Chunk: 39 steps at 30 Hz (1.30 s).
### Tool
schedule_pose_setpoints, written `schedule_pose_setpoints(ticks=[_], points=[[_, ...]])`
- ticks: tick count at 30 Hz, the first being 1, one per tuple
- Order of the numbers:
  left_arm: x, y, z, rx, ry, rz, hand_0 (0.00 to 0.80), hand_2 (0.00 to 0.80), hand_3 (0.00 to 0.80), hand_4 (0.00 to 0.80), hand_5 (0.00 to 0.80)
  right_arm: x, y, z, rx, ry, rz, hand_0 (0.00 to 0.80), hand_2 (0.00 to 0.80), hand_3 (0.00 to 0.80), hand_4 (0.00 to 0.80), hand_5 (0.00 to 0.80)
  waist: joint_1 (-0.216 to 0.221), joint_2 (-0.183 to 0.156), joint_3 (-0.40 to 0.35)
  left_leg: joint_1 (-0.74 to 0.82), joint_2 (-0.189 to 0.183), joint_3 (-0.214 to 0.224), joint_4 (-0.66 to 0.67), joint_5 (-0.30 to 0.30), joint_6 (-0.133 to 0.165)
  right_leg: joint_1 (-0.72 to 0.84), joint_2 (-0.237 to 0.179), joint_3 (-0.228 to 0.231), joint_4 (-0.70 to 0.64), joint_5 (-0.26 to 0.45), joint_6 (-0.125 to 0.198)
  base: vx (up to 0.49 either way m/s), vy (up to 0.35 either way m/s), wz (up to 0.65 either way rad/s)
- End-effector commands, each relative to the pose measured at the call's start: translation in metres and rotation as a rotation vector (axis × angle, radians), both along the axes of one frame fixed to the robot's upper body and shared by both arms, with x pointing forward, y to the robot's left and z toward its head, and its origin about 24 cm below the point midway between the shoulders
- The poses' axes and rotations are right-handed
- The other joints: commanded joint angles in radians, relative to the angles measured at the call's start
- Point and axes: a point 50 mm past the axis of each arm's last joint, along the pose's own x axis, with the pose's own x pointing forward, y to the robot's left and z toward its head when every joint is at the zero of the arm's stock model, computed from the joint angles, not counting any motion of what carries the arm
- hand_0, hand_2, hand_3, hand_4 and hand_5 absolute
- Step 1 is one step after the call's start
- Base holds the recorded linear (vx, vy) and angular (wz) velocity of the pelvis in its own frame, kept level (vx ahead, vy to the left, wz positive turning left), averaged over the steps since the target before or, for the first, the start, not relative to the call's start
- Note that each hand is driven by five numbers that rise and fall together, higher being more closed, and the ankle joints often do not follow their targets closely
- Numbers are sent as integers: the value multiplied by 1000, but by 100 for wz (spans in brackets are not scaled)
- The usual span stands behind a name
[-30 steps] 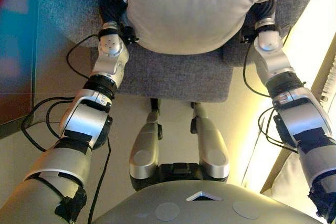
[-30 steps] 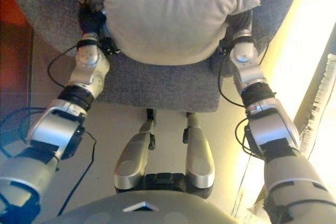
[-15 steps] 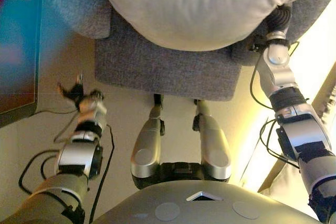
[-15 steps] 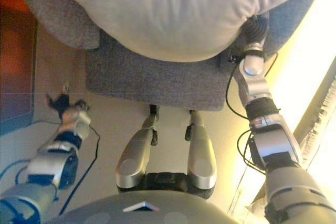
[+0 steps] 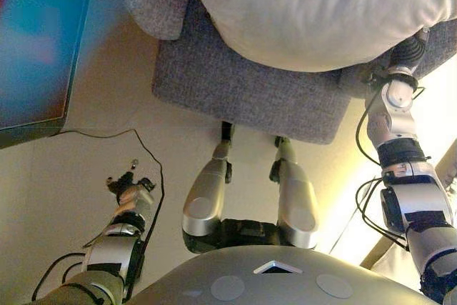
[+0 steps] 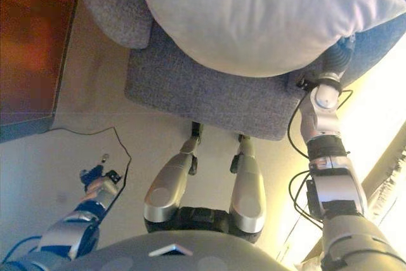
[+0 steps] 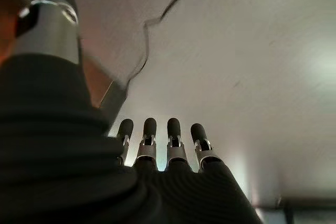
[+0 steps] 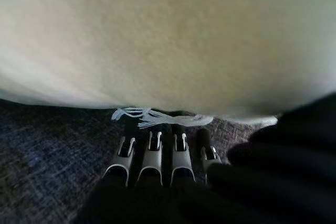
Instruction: Pick up the cushion and take it to the sofa
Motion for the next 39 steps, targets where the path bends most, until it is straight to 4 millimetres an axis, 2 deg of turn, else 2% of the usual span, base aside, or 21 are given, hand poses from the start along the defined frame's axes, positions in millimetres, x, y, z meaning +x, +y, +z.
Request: schedule_pose_setpoints(ticks=[1, 3, 6, 12, 14, 18, 23, 26, 28, 29, 31, 33, 34, 35, 37, 38, 39], points=[[-28, -25, -21, -166, 64, -263, 0, 0, 0, 0, 0, -22, -47, 13, -53, -16, -161, 0, 0, 0, 0, 0, -39, -11, -36, -26, -22, 19, 70, -93, -27, -10, -32, -6, 121, -133, 52, 0, 0, 0], [-29, -35, -23, -178, 50, -392, 0, 0, 0, 0, 0, -27, -53, 10, -72, -6, -173, 0, 0, 0, 0, 0, -43, -10, -52, -7, -18, 24, 62, -96, -25, 9, -28, -5, 111, -132, 54, 54, 5, 1], [-30, -37, -22, -182, 29, -463, 0, 0, 0, 0, 0, -38, -65, 12, -106, -4, -222, 0, 0, 0, 0, 0, -46, -12, -75, 21, -12, 29, 54, -104, -24, 40, -21, -4, 98, -134, 57, 68, -10, 5], [-59, -14, -25, -158, 129, -461, 0, 0, 0, 0, 0, -81, -106, 11, -151, -23, -421, 0, 0, 0, 0, 0, -62, -47, -138, 97, 12, 48, 44, -130, -20, 118, -2, 6, 83, -146, 63, 100, -56, -4], [-76, -2, -26, -148, 190, -437, 0, 0, 0, 0, 0, -98, -121, 14, -173, -20, -494, 0, 0, 0, 0, 0, -74, -67, -169, 126, 19, 56, 44, -141, -17, 144, 6, 18, 85, -151, 63, 147, -83, -13], [-94, 6, -28, -147, 261, -420, 0, 0, 0, 0, 0, -124, -145, 26, -212, -5, -606, 0, 0, 0, 0, 0, -93, -91, -222, 171, 23, 68, 40, -160, -13, 185, 18, 44, 78, -161, 62, 131, -44, -34], [-111, 5, -31, -160, 321, -421, 0, 0, 0, 0, 0, -143, -156, 29, -257, 18, -628, 0, 0, 0, 0, 0, -108, -104, -287, 217, 24, 76, 35, -177, -8, 225, 27, 68, 70, -172, 61, 137, -31, -24], [-124, 4, -33, -167, 372, -429, 0, 0, 0, 0, 0, -151, -159, 20, -272, 77, -630, 0, 0, 0, 0, 0, -116, -107, -319, 237, 24, 83, 34, -185, -8, 243, 31, 79, 68, -178, 60, 124, -25, -7], [-129, 3, -34, -169, 400, -434, 0, 0, 0, 0, 0, -155, -159, 6, -274, 148, -635, 0, 0, 0, 0, 0, -117, -107, -333, 246, 26, 88, 30, -188, -11, 254, 32, 82, 58, -178, 61, 47, -10, -9], [-132, 2, -35, -170, 417, -433, 0, 0, 0, 0, 0, -158, -159, -7, -277, 215, -632, 0, 0, 0, 0, 0, -118, -107, -340, 251, 27, 91, 26, -188, -12, 260, 32, 84, 52, -178, 61, 12, 4, -12], [-137, 1, -36, -174, 454, -412, 0, 0, 0, 0, 0, -164, -157, -34, -239, 336, -606, 0, 0, 0, 0, 0, -121, -106, -347, 258, 28, 94, 19, -186, -14, 268, 33, 85, 46, -178, 60, -9, 8, -8], [-145, 0, -36, -177, 515, -398, 0, 0, 0, 0, 0, -176, -146, -75, -172, 474, -563, 0, 0, 0, 0, 0, -123, -107, -351, 265, 30, 93, 16, -185, -15, 277, 34, 82, 43, -180, 59, -10, 0, -2], [-148, 1, -36, -176, 532, -396, 0, 0, 0, 0, 0, -180, -142, -86, -141, 509, -552, 0, 0, 0, 0, 0, -124, -108, -352, 267, 30, 92, 15, -185, -15, 280, 34, 82, 43, -181, 58, 0, 0, 0], [-157, -2, -37, -190, 587, -392, 0, 0, 0, 0, 0, -197, -125, -127, -65, 635, -504, 0, 0, 0, 0, 0, -124, -109, -357, 274, 31, 91, 13, -185, -14, 289, 35, 78, 41, -182, 57, 0, 0, 0], [-165, -5, -39, -218, 625, -395, 0, 0, 0, 0, 0, -218, -103, -169, 27, 777, -451, 0, 0, 0, 0, 0, -121, -111, -362, 285, 30, 87, 10, -186, -13, 305, 37, 72, 34, -183, 54, 13, -15, 2], [-167, -9, -40, -227, 639, -415, 0, 0, 0, 0, 0, -237, -83, -198, 103, 863, -419, 0, 0, 0, 0, 0, -115, -111, -368, 294, 29, 84, 7, -187, -11, 317, 38, 67, 29, -184, 52, 38, -33, 7], [-168, -10, -40, -233, 646, -430, 0, 0, 0, 0, 0, -246, -71, -213, 166, 914, -397, 0, 0, 0, 0, 0, -112, -112, -371, 300, 29, 82, 6, -188, -10, 326, 38, 63, 25, -184, 52, 44, -34, 9]])
